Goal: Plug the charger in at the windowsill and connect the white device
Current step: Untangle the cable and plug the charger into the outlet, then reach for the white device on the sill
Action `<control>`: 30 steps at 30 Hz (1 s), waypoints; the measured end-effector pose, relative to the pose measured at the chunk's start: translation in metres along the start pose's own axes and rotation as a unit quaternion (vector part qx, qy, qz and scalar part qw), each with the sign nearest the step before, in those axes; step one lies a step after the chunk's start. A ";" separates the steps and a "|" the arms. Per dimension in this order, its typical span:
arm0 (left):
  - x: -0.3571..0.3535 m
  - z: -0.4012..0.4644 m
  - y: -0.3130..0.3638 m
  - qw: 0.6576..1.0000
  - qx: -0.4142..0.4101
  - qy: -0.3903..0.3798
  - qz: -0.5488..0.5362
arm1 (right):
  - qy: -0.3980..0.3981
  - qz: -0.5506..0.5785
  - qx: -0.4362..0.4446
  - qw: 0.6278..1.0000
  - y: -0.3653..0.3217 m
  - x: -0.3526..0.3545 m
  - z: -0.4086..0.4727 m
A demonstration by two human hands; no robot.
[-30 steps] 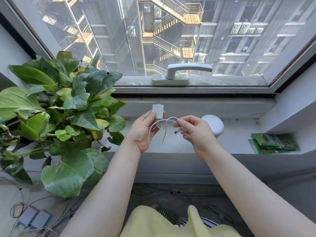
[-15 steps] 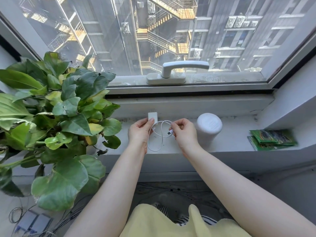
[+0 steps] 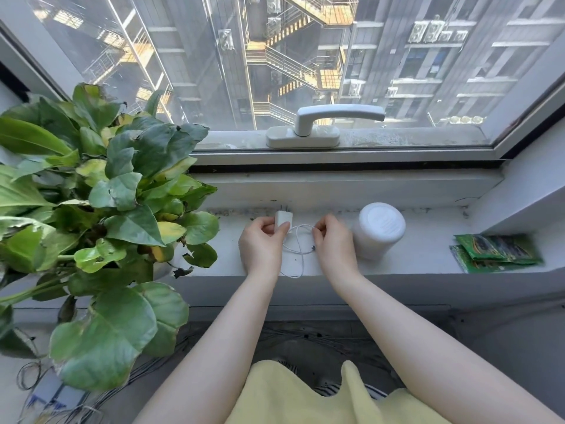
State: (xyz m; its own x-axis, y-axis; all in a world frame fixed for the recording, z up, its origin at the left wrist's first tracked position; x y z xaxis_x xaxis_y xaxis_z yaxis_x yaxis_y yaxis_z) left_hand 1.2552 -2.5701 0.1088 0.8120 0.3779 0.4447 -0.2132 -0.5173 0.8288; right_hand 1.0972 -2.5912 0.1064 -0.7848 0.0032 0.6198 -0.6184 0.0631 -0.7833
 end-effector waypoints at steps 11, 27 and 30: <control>0.007 0.004 -0.010 0.984 -0.040 0.081 0.151 | -0.015 -0.049 0.015 0.999 0.001 -0.001 -0.003; -0.035 -0.035 0.057 0.966 -0.184 -0.181 -0.027 | 0.144 0.091 0.172 0.970 -0.021 0.148 -0.038; -0.053 -0.043 0.054 0.947 -0.188 -0.261 -0.003 | 0.071 0.104 0.085 0.988 0.029 0.158 -0.021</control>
State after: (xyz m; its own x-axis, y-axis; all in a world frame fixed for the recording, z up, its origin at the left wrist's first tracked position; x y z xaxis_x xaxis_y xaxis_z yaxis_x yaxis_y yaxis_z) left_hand 1.1776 -2.5852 0.1441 0.9508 -0.1013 0.2928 -0.3064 -0.1693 0.9367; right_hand 0.9564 -2.5677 0.1823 -0.8899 0.1388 0.4346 -0.4509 -0.1225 -0.8841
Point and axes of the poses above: each hand's wrist, its own z-axis towards the middle knuckle, its own x-axis out of the back of the hand, y = z × x, the point moved 6 cm from there along z, towards the middle knuckle, and after that the axes turned 6 degrees about x, right-handed, at the moved point
